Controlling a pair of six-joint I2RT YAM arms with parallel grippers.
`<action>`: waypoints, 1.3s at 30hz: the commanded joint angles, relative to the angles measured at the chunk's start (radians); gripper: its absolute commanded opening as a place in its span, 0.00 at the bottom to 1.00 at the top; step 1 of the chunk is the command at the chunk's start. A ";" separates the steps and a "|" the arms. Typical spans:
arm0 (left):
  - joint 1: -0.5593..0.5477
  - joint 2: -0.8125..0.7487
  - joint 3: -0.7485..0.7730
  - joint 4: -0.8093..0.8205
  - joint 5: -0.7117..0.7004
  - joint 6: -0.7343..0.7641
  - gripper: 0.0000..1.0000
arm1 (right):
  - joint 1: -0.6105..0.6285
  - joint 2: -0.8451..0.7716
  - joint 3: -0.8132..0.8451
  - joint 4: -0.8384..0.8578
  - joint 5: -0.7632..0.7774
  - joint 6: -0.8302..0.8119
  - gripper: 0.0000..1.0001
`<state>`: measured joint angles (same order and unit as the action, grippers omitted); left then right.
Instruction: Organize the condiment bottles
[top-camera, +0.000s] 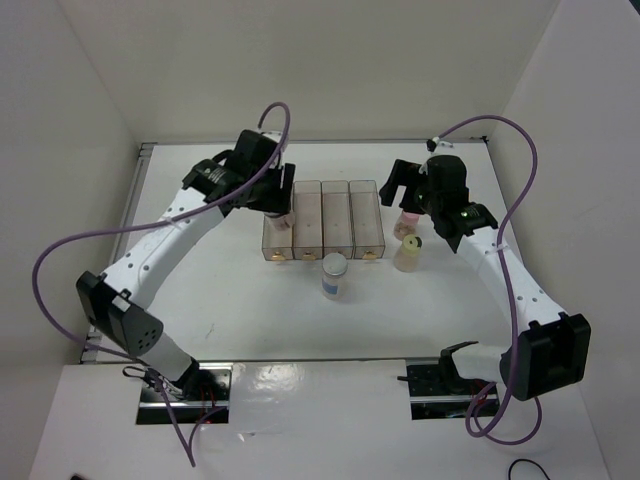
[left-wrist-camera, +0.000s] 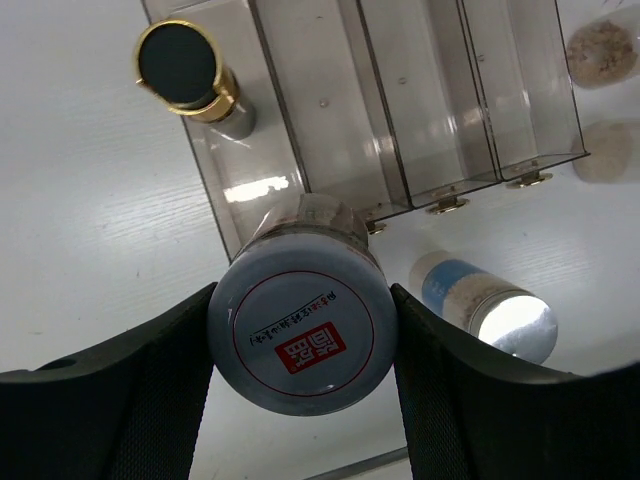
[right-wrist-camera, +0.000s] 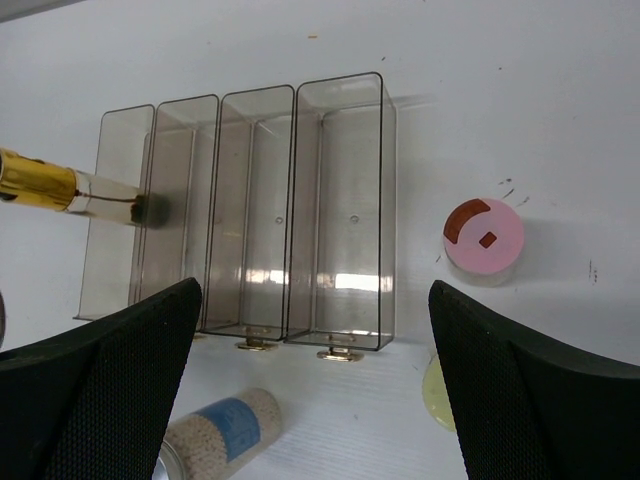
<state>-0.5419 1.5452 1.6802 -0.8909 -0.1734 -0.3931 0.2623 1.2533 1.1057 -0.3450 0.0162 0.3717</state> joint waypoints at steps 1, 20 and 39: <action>-0.036 0.067 0.101 0.050 0.028 0.051 0.27 | 0.011 0.006 0.040 0.006 0.024 -0.019 0.98; -0.056 0.386 0.246 0.190 -0.031 0.053 0.27 | 0.002 0.006 0.011 -0.003 0.042 -0.037 0.98; -0.056 0.510 0.257 0.227 -0.072 0.043 0.28 | 0.002 0.003 0.002 -0.022 0.004 -0.056 0.98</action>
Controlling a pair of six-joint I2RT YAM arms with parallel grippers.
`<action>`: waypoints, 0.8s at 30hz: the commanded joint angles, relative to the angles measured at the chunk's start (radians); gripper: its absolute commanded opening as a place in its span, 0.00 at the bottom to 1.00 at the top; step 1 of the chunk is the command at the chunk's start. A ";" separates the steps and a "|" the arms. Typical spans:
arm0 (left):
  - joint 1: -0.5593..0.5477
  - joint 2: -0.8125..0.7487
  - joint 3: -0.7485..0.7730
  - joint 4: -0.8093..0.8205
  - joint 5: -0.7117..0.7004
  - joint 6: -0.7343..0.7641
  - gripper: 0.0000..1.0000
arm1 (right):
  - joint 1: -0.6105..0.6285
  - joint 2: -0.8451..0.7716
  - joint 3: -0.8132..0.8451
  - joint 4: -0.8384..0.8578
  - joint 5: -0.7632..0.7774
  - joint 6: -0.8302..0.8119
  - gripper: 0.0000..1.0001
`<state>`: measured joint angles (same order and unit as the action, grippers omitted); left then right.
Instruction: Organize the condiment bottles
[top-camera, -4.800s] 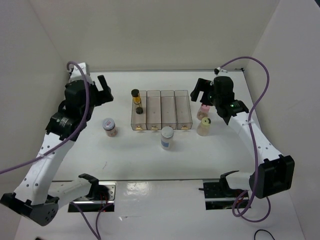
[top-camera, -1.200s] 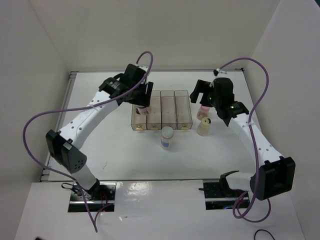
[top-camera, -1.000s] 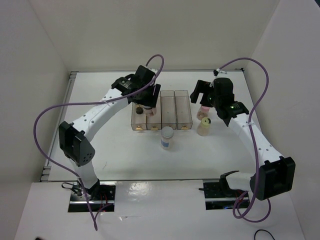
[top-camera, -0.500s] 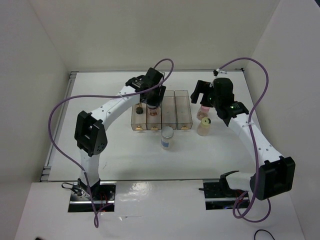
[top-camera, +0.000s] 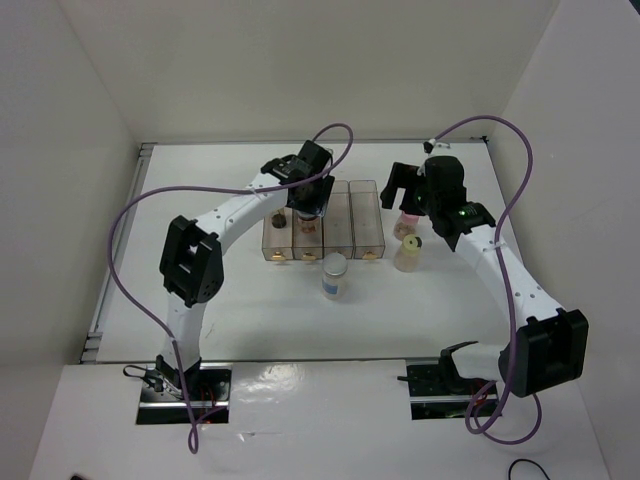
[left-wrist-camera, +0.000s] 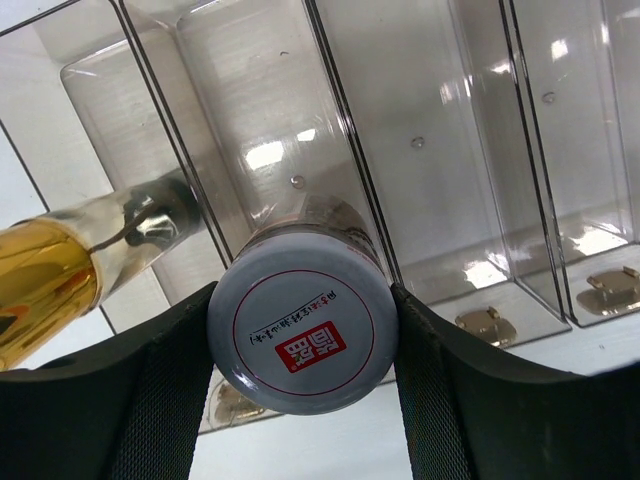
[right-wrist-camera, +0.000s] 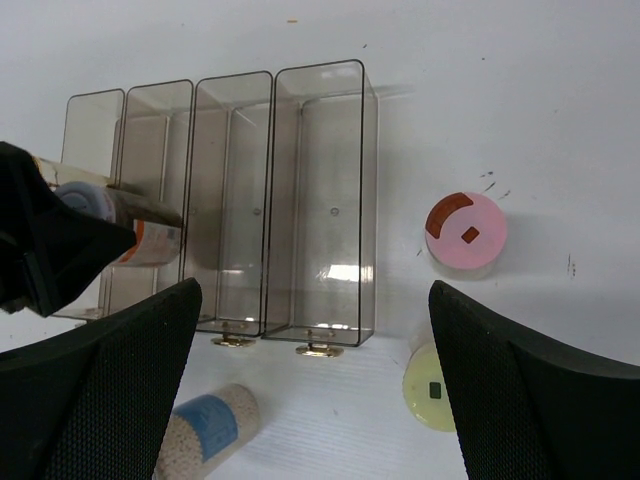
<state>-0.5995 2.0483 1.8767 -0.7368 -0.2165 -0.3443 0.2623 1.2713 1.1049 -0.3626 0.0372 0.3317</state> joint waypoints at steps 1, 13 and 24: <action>0.001 0.007 0.061 0.082 -0.038 -0.005 0.28 | 0.002 -0.024 0.003 -0.004 -0.026 -0.016 0.98; 0.010 0.036 0.021 0.122 -0.040 -0.024 0.31 | 0.002 -0.004 0.012 -0.013 -0.045 -0.016 0.98; 0.010 0.078 0.012 0.131 -0.021 -0.033 0.33 | 0.011 0.014 0.041 -0.022 -0.092 -0.016 0.98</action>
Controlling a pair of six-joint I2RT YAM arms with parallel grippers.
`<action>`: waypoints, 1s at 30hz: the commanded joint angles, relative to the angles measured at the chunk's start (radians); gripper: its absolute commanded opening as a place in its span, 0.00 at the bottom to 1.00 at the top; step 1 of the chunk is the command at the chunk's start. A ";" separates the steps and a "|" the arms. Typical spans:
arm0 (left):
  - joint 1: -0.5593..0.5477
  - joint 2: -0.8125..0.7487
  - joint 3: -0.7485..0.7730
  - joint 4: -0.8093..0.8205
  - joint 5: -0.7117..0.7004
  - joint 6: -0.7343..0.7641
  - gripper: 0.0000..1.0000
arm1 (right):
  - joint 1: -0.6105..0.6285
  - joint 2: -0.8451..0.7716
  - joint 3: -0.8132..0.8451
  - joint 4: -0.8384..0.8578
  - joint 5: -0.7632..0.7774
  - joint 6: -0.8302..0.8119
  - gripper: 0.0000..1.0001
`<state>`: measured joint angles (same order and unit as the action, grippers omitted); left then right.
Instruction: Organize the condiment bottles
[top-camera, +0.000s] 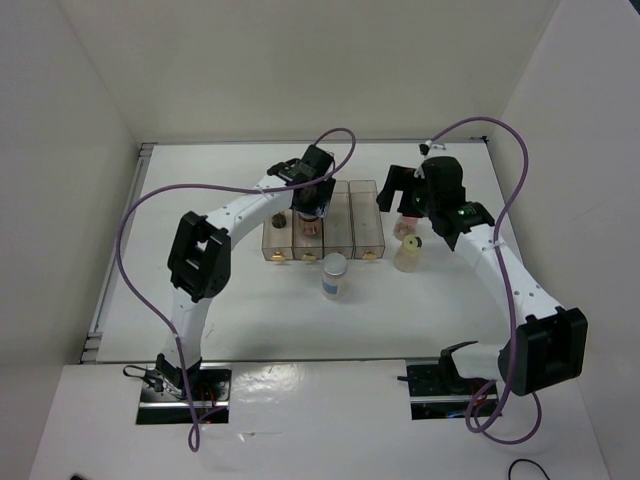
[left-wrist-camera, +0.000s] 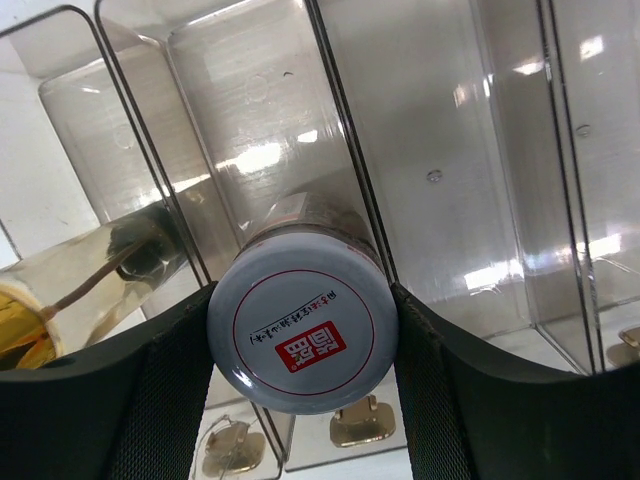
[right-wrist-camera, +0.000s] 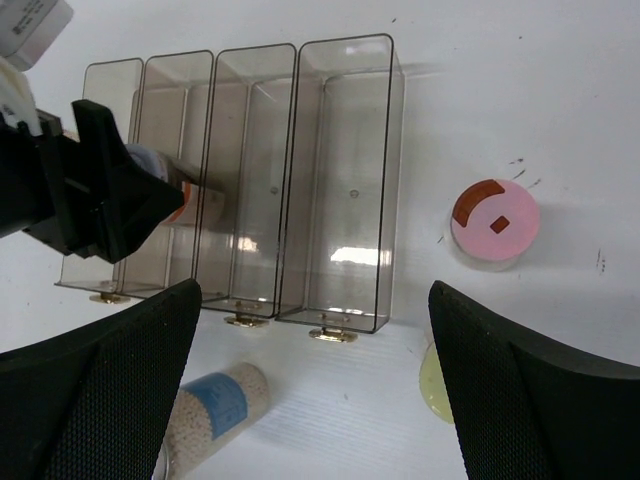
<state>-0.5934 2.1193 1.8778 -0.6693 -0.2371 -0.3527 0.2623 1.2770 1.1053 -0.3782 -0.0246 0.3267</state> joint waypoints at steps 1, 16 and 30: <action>0.004 0.007 0.011 0.063 -0.001 -0.025 0.33 | 0.021 0.008 0.050 -0.016 -0.043 -0.011 0.98; 0.004 0.004 -0.006 0.053 -0.021 -0.043 0.82 | 0.100 -0.001 0.094 -0.048 -0.109 -0.020 0.98; 0.004 -0.150 0.240 -0.104 -0.088 -0.043 0.95 | 0.143 -0.145 -0.038 0.064 -0.282 -0.020 0.98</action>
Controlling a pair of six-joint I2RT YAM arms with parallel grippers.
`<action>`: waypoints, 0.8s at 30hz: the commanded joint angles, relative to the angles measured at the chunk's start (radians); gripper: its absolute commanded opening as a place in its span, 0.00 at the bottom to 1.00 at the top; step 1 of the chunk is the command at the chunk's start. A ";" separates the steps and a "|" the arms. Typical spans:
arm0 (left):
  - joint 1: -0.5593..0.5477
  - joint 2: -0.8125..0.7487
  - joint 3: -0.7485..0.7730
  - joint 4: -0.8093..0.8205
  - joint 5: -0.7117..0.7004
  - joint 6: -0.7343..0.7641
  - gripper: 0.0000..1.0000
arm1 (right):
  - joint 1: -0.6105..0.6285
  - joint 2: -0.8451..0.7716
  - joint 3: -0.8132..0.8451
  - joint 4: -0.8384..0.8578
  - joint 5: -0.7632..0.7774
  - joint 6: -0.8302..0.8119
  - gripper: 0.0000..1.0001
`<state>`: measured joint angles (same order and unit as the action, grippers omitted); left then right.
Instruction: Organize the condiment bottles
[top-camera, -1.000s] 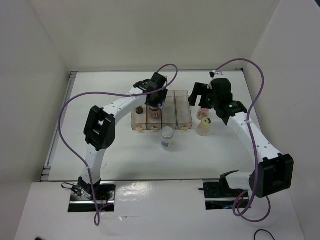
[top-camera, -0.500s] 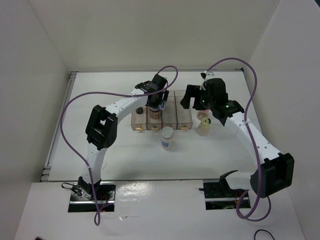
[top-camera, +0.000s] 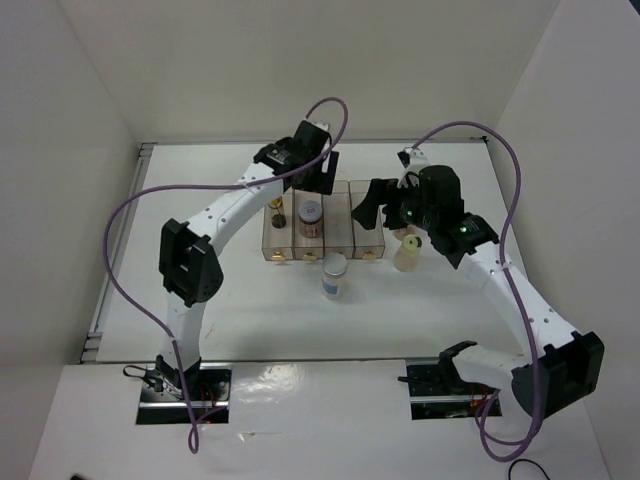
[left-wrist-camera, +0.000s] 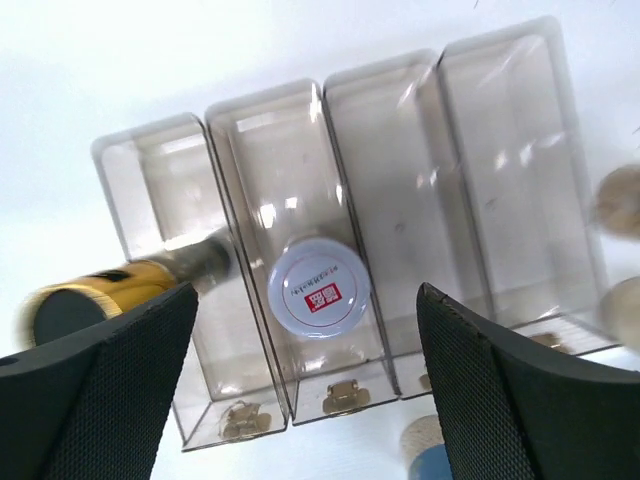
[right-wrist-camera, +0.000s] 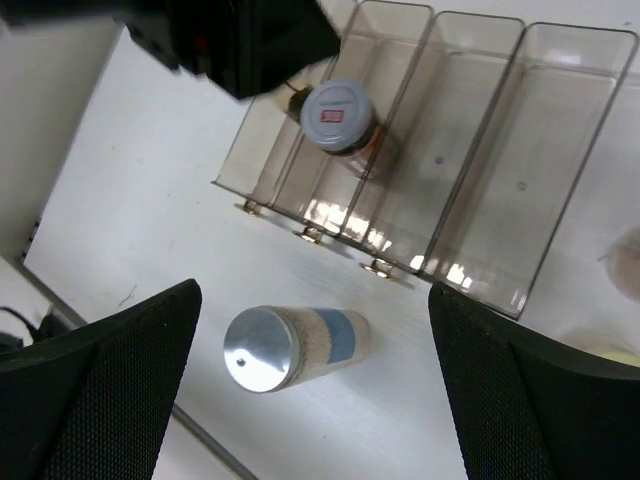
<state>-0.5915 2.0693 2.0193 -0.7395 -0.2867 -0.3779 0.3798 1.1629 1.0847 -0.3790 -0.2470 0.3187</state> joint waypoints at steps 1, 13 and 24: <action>0.002 -0.100 0.122 -0.044 -0.055 -0.009 0.96 | 0.043 -0.031 -0.017 0.065 -0.060 -0.012 0.98; 0.183 -0.115 0.507 -0.285 0.000 0.033 1.00 | 0.390 0.213 0.133 -0.093 0.373 -0.076 0.98; 0.381 -0.299 0.258 -0.227 0.058 0.051 1.00 | 0.413 0.236 0.124 -0.155 0.428 -0.076 0.98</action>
<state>-0.2199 1.8908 2.3562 -1.0199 -0.2764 -0.3603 0.7876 1.3991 1.1709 -0.4915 0.1436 0.2581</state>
